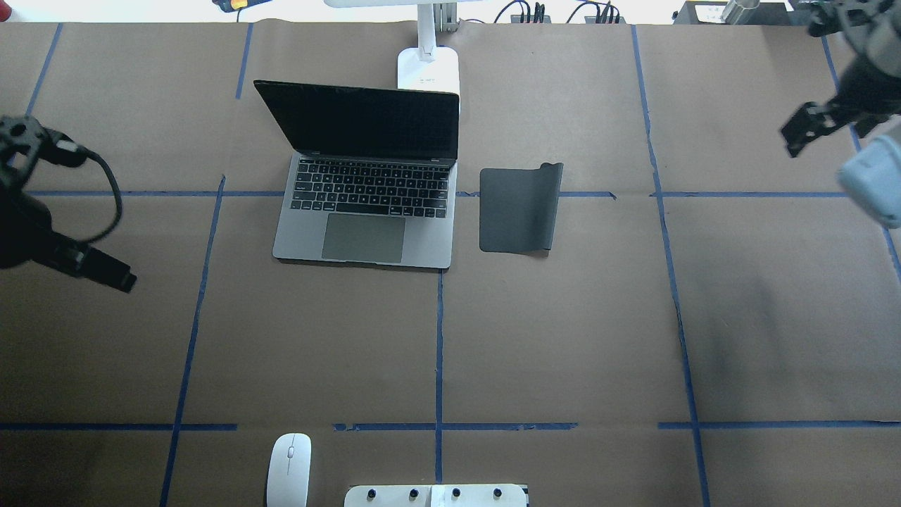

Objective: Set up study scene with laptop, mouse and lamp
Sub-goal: 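Release the mouse pad and withdraw the right gripper while left arm moves, then lower the left gripper onto the white mouse and grasp it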

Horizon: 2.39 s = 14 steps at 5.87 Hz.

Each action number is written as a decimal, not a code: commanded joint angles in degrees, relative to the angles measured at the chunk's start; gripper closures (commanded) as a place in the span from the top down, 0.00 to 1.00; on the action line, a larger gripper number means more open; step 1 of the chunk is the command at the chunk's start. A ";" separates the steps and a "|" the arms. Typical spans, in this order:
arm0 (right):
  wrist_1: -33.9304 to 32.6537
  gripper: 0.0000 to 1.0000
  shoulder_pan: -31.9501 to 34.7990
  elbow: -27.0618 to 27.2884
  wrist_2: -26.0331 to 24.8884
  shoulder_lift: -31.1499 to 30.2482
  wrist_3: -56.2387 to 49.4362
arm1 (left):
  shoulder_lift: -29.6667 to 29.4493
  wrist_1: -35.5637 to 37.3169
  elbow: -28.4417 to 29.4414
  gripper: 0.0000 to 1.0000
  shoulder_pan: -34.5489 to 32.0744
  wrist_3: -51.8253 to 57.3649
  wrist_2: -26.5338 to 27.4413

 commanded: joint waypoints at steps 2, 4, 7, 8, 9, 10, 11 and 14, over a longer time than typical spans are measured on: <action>-0.06 1.00 17.81 2.93 7.06 -15.95 -26.22 | 0.91 -5.97 -2.31 1.00 22.25 -26.24 19.58; 1.59 1.00 20.06 2.58 8.82 -20.81 -31.46 | 0.38 -8.97 -1.35 1.00 38.87 -40.43 34.72; 1.61 1.00 20.15 1.96 8.83 -21.09 -30.94 | -5.23 -9.07 7.50 1.00 49.66 -49.26 44.01; 1.61 1.00 20.15 2.05 8.83 -21.18 -30.94 | -6.73 -9.16 9.62 1.00 50.11 -49.97 44.02; 1.61 1.00 20.15 2.14 8.83 -21.18 -30.94 | -7.18 -10.98 10.42 1.00 50.20 -50.15 44.02; 1.61 1.00 20.23 2.14 8.83 -21.18 -30.85 | -7.18 -13.44 12.00 1.00 50.20 -50.24 44.02; 1.61 1.00 20.32 2.05 9.17 -21.09 -30.85 | -7.27 -14.42 13.49 1.00 50.20 -50.33 44.02; 1.61 1.00 20.50 2.05 10.06 -21.18 -30.85 | -7.36 -14.43 13.07 0.63 50.11 -50.15 43.49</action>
